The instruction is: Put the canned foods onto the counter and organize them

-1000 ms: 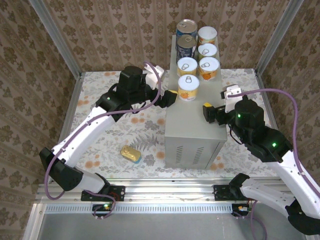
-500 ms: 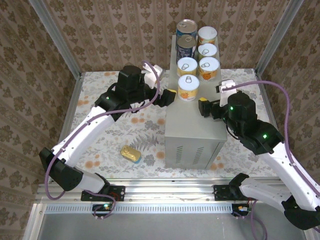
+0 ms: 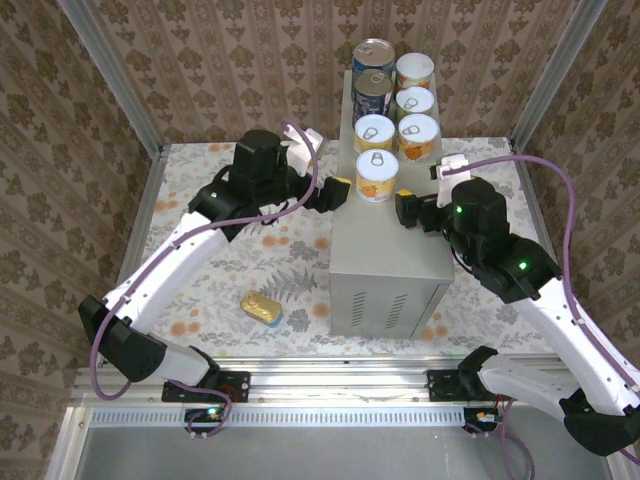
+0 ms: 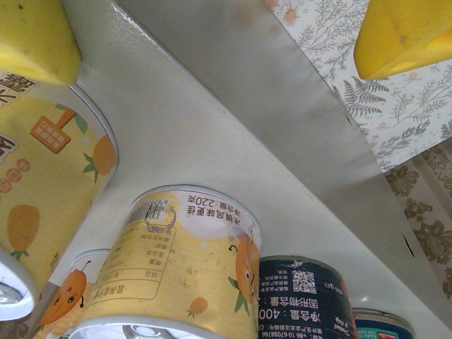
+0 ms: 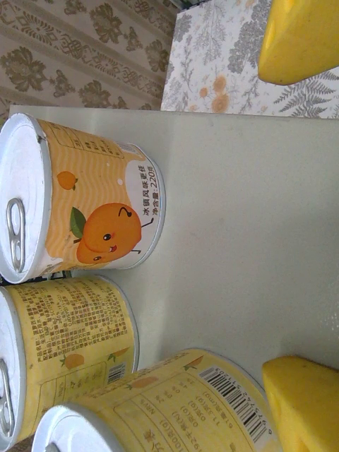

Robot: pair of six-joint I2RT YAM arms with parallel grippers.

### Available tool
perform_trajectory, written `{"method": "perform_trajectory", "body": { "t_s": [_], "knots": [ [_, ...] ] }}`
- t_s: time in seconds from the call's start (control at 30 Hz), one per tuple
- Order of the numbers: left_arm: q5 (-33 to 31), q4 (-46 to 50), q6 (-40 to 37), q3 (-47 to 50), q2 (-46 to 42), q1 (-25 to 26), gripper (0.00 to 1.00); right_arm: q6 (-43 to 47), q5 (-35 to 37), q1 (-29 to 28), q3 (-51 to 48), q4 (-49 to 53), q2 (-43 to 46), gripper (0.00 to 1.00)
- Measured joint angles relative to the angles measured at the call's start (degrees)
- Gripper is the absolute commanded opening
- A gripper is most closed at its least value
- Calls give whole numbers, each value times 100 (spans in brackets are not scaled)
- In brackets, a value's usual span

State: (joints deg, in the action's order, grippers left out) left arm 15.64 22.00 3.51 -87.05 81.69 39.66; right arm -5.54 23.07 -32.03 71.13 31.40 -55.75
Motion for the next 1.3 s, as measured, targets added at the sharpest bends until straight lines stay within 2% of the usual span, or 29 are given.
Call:
{"method": "perform_trajectory", "body": {
  "t_s": [1.3],
  "knots": [
    [216,-170,83,-72,195,-39,100,-94,-413,264,0,-264,-229,100]
  ]
}}
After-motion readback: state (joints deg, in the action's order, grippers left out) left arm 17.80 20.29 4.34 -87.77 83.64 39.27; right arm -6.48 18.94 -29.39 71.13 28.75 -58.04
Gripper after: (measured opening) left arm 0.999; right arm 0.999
